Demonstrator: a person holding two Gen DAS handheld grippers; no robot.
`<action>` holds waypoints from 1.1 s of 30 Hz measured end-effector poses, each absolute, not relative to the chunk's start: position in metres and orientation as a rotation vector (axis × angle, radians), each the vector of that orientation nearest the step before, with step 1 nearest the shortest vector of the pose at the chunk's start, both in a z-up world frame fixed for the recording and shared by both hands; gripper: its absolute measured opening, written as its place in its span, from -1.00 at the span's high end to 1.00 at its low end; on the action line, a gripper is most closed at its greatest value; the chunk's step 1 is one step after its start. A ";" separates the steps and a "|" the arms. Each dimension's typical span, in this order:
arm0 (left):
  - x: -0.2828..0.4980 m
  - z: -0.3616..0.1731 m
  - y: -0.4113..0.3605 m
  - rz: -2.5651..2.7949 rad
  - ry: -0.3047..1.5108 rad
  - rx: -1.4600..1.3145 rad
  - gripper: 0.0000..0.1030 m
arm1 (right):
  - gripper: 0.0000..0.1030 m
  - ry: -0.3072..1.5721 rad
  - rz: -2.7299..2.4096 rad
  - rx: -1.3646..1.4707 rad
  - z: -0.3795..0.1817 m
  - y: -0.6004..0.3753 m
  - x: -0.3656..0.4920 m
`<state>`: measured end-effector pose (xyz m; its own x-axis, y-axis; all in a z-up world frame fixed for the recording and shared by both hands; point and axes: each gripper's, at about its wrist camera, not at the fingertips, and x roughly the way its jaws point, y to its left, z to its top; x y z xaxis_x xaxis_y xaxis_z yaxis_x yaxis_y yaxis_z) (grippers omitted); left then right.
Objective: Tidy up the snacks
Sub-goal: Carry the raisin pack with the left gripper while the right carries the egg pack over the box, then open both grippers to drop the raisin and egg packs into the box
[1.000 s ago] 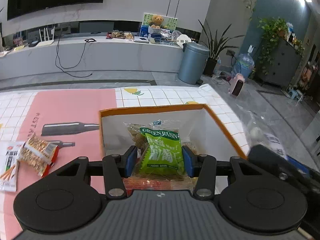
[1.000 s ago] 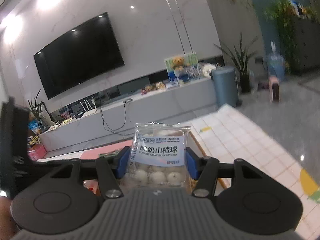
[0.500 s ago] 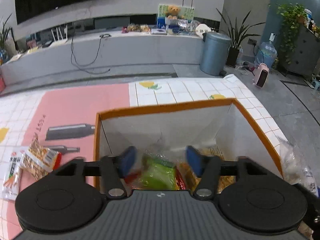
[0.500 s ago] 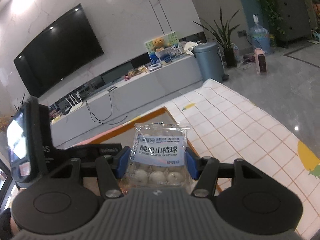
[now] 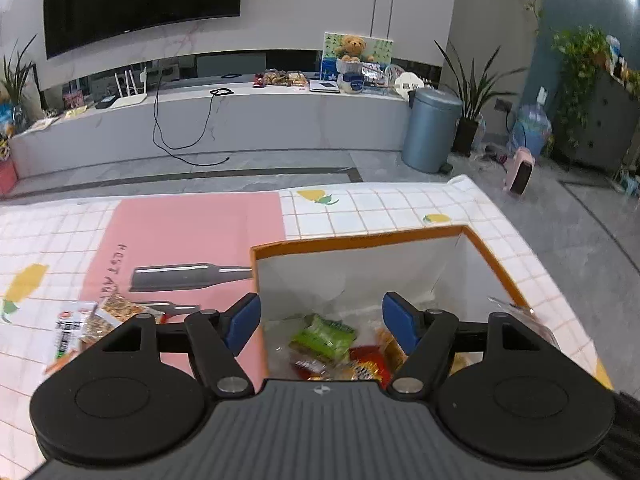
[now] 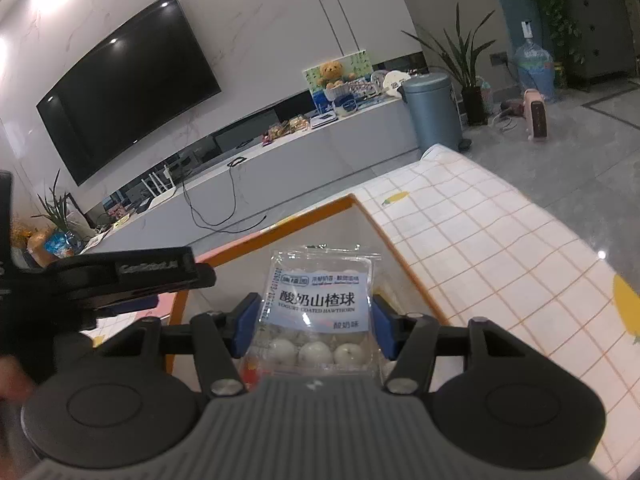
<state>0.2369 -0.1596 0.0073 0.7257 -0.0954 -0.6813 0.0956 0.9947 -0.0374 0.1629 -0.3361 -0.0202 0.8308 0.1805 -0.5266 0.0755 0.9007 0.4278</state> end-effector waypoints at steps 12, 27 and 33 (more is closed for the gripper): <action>0.208 0.020 -0.122 -0.112 0.832 -0.039 -0.59 | -0.12 0.654 0.094 0.437 -0.024 -0.333 0.170; 0.185 0.011 -0.092 -0.101 0.882 -0.060 -0.59 | -0.13 0.844 0.029 0.091 -0.043 -0.311 0.192; 0.177 0.010 -0.092 -0.112 0.873 -0.038 -0.59 | -0.18 0.841 0.022 0.068 -0.043 -0.313 0.197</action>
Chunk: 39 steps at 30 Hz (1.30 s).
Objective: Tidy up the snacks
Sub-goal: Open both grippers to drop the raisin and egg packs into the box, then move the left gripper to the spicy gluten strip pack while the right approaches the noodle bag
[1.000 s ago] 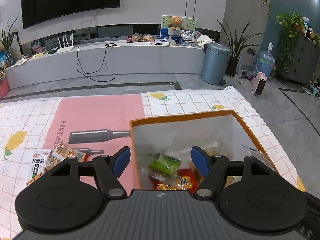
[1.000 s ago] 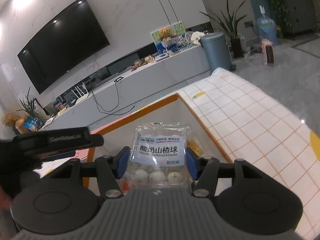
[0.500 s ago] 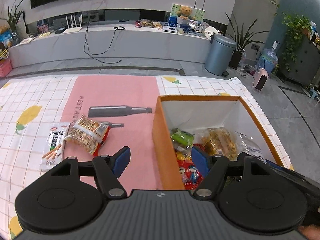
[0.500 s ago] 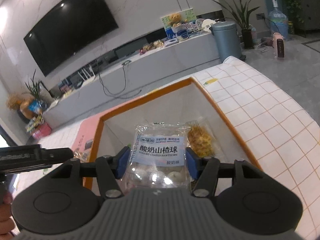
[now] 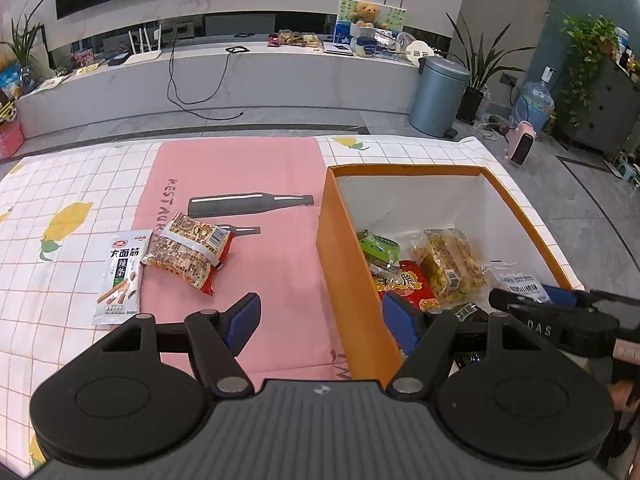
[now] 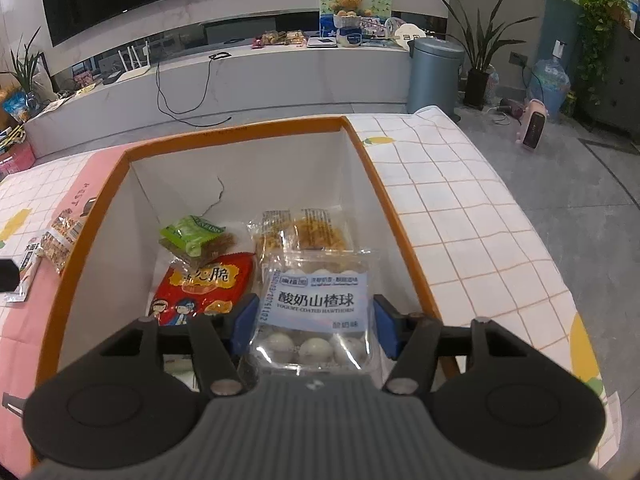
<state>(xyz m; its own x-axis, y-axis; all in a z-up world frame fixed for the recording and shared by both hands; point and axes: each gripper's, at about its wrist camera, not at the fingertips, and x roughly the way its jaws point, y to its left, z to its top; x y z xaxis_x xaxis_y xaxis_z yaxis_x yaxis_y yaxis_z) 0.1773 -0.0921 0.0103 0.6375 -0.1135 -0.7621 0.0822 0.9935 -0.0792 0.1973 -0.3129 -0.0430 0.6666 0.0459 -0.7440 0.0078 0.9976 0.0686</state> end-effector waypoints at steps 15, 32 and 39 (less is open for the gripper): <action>0.168 0.015 -0.090 -0.104 0.873 -0.030 -0.57 | -0.32 0.780 0.025 0.151 -0.033 -0.319 0.191; 0.143 0.026 -0.074 -0.067 0.852 -0.008 -0.60 | -0.94 0.724 0.132 0.218 0.000 -0.297 0.165; 0.122 0.034 -0.046 -0.041 0.826 -0.008 -0.68 | -0.94 0.704 0.194 0.232 0.011 -0.268 0.157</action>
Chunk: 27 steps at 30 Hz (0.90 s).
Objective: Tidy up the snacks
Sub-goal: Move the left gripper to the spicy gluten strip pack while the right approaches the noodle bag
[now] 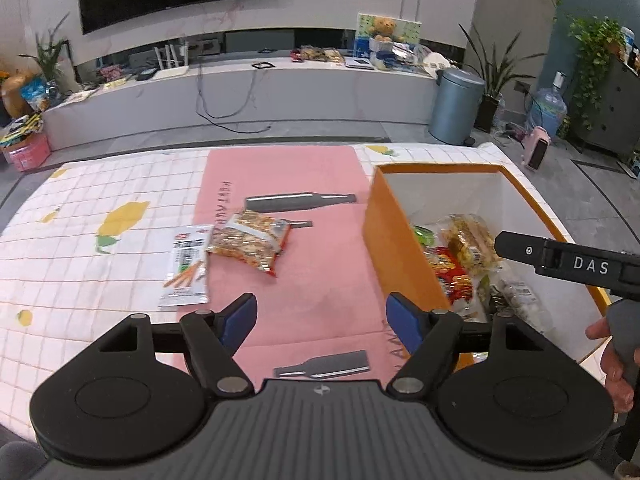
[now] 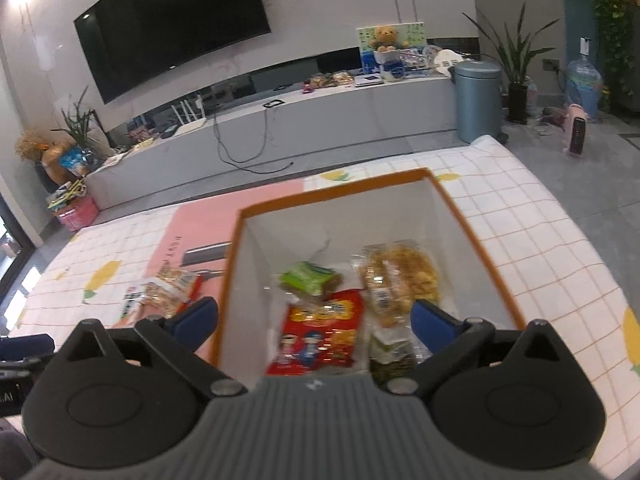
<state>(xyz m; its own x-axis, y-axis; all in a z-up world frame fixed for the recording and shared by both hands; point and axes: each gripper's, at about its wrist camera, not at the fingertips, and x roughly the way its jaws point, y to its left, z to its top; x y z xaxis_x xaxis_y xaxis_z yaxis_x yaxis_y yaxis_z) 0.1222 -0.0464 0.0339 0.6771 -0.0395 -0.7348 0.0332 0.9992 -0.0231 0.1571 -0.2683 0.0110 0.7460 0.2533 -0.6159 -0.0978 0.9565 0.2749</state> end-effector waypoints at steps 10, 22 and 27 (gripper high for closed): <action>0.102 0.038 0.014 0.035 0.807 -0.090 -0.68 | -0.94 0.641 0.299 0.146 0.029 -0.220 0.143; 0.103 0.012 0.073 0.058 0.780 -0.194 -0.68 | -0.94 0.509 0.328 0.202 0.026 -0.150 0.141; 0.117 -0.016 0.079 0.008 0.734 -0.107 -0.68 | -0.94 0.338 0.287 0.218 0.017 -0.122 0.133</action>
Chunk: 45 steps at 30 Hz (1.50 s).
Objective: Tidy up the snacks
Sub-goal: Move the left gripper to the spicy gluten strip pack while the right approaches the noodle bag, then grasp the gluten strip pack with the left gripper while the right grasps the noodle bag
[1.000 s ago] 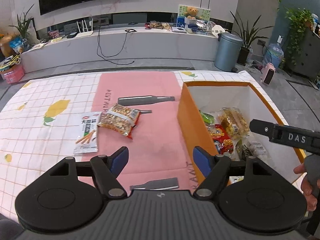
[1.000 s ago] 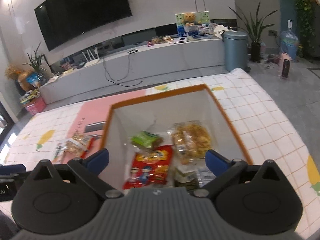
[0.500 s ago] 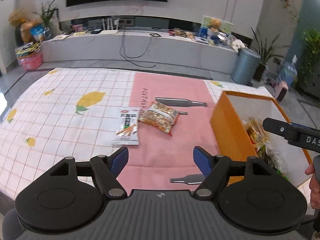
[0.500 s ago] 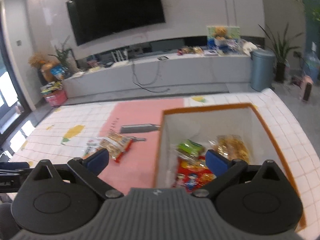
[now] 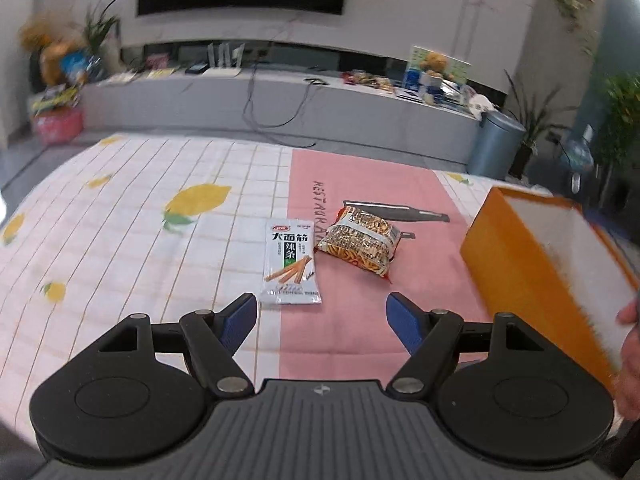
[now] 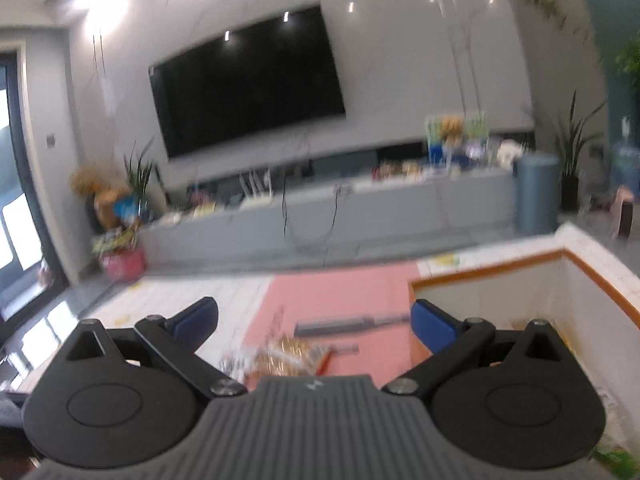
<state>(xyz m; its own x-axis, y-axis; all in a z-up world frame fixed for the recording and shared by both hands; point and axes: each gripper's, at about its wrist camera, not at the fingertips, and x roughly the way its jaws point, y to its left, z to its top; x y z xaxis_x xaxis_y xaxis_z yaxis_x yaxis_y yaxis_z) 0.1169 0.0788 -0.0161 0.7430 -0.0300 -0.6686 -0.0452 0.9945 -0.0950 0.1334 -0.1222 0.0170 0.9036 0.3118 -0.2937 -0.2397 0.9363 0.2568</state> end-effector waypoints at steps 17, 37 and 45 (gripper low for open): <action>0.208 -0.105 0.093 -0.002 0.814 -0.041 -0.68 | -0.94 0.547 0.365 0.208 -0.068 -0.091 0.198; 0.237 -0.121 0.101 0.012 0.742 0.009 -0.44 | -0.94 0.639 0.369 0.170 -0.108 -0.073 0.227; 0.234 -0.118 0.109 -0.009 0.730 0.021 -0.11 | -0.94 0.629 0.393 0.106 -0.109 -0.062 0.222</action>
<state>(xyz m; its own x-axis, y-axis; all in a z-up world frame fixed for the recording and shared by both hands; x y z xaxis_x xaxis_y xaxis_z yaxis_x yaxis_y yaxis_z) 0.2337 0.1095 -0.1183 0.7451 -0.0012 -0.6670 0.0161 0.9997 0.0163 0.2220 -0.0624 -0.1094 0.7379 0.3888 -0.5516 -0.3252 0.9211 0.2141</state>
